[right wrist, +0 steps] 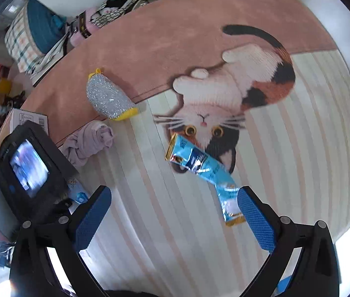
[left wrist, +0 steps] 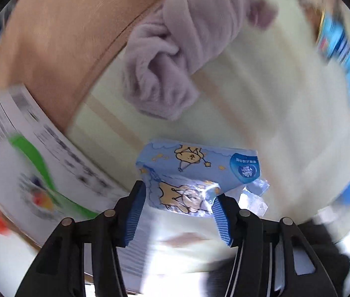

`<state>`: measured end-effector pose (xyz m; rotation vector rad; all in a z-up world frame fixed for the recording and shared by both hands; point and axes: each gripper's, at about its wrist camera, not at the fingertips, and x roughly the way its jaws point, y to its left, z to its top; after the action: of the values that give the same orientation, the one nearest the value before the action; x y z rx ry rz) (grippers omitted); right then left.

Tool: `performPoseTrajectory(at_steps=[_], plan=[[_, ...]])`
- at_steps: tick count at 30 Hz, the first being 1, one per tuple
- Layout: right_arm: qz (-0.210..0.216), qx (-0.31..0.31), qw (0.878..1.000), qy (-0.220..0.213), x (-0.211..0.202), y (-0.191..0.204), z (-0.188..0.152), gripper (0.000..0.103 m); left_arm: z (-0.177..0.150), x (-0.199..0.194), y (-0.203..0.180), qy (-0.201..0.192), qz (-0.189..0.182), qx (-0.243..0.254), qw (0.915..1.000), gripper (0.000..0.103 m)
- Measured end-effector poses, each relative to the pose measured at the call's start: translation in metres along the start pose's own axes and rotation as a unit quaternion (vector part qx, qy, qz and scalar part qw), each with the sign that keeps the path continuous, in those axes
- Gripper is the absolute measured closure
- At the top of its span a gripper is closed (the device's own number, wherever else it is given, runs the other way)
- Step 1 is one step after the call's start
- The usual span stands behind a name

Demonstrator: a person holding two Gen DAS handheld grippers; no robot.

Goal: Organize soft objects
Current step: 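Grasp the blue tissue pack with the left tool while the right grasps the lilac towel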

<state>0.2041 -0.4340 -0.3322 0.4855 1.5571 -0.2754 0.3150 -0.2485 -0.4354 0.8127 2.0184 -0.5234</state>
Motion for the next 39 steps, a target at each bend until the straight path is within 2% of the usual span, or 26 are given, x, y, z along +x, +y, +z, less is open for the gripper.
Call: performPoseTrajectory(at_steps=[2,3,4,7,8,10,12,13,14,15,16,17,19,23,25,26,27,29,30,31,32,33,34,36,38,39], plan=[[-0.001,-0.008,1.000,0.001,-0.001,-0.005,0.007,0.000,-0.003,-0.006,0.006,-0.010,-0.065,-0.044,0.9969,0.054],[-0.002,-0.008,1.000,0.002,-0.001,-0.008,0.008,0.000,-0.004,-0.008,0.011,-0.015,-0.102,-0.072,0.9920,0.053],[-0.001,-0.008,1.000,0.005,0.000,-0.012,0.012,0.000,-0.007,-0.009,0.019,-0.019,-0.150,-0.110,0.9824,0.053],[0.000,-0.007,1.000,0.008,-0.001,-0.022,0.015,0.000,-0.016,-0.012,0.039,-0.040,-0.233,-0.176,0.9555,0.053],[0.003,-0.007,1.000,0.008,-0.001,-0.025,0.017,0.000,-0.018,-0.017,0.040,-0.055,-0.229,-0.176,0.9557,0.053],[0.008,-0.009,1.000,0.009,-0.001,-0.030,0.018,0.000,-0.025,-0.033,0.043,-0.102,-0.181,-0.140,0.9682,0.050],[0.012,-0.014,1.000,0.010,-0.002,-0.034,0.018,0.000,-0.030,-0.052,0.008,-0.146,-0.088,-0.042,0.9845,0.041],[0.013,-0.017,1.000,0.012,-0.001,-0.035,0.016,0.000,-0.036,-0.057,-0.012,-0.164,-0.019,0.031,0.9859,0.031],[0.011,-0.019,1.000,0.014,-0.001,-0.036,0.015,0.000,-0.039,-0.057,-0.025,-0.170,0.031,0.076,0.9819,0.026],[0.010,-0.020,1.000,0.015,-0.001,-0.037,0.014,0.000,-0.043,-0.054,-0.041,-0.170,0.092,0.132,0.9722,0.025],[0.009,-0.022,1.000,0.016,0.000,-0.037,0.012,0.000,-0.048,-0.044,-0.055,-0.161,0.154,0.189,0.9563,0.025],[0.008,-0.024,1.000,0.017,0.001,-0.037,0.011,0.000,-0.051,-0.034,-0.066,-0.151,0.198,0.231,0.9407,0.025],[0.008,-0.024,0.999,0.021,0.003,-0.037,0.007,0.000,-0.056,-0.007,-0.077,-0.117,0.254,0.294,0.9139,0.025],[0.011,-0.026,0.999,0.026,0.007,-0.034,0.002,0.000,-0.050,0.036,-0.084,-0.055,0.302,0.357,0.8820,0.025],[0.009,-0.031,0.999,0.028,0.009,-0.031,0.002,0.000,-0.048,0.052,-0.086,-0.048,0.315,0.371,0.8724,0.025],[0.007,-0.039,0.999,0.029,0.010,-0.027,0.001,0.000,-0.048,0.055,-0.089,-0.051,0.317,0.372,0.8709,0.025],[0.007,-0.045,0.998,0.030,0.010,-0.025,0.003,0.000,-0.051,0.057,-0.088,-0.056,0.315,0.368,0.8731,0.030],[0.006,-0.073,0.997,0.035,0.012,-0.014,0.005,0.000,-0.048,0.051,-0.089,-0.062,0.297,0.334,0.8924,0.048],[0.006,-0.093,0.995,0.036,0.013,-0.008,0.007,0.000,-0.048,0.045,-0.088,-0.065,0.282,0.318,0.9028,0.051],[0.005,-0.118,0.992,0.036,0.013,0.001,0.010,0.000,-0.049,0.039,-0.085,-0.078,0.259,0.285,0.9195,0.053],[0.003,-0.153,0.988,0.036,0.014,0.012,0.014,0.000,-0.049,0.036,-0.080,-0.080,0.237,0.262,0.9321,0.055],[0.002,-0.180,0.983,0.037,0.014,0.022,0.017,0.000,-0.050,0.032,-0.074,-0.080,0.201,0.226,0.9497,0.055],[-0.002,-0.213,0.976,0.038,0.015,0.035,0.022,0.000,-0.050,0.030,-0.068,-0.078,0.172,0.195,0.9624,0.055],[-0.023,-0.288,0.957,0.038,0.020,0.063,0.030,0.000,-0.055,0.029,-0.054,-0.067,0.098,0.109,0.9869,0.055],[-0.051,-0.375,0.925,0.039,0.028,0.097,0.038,0.001,-0.062,0.033,-0.040,-0.048,0.031,0.031,0.9979,0.055],[-0.066,-0.414,0.907,0.042,0.035,0.114,0.041,0.002,-0.067,0.036,-0.035,-0.044,0.005,-0.003,0.9990,0.055]])
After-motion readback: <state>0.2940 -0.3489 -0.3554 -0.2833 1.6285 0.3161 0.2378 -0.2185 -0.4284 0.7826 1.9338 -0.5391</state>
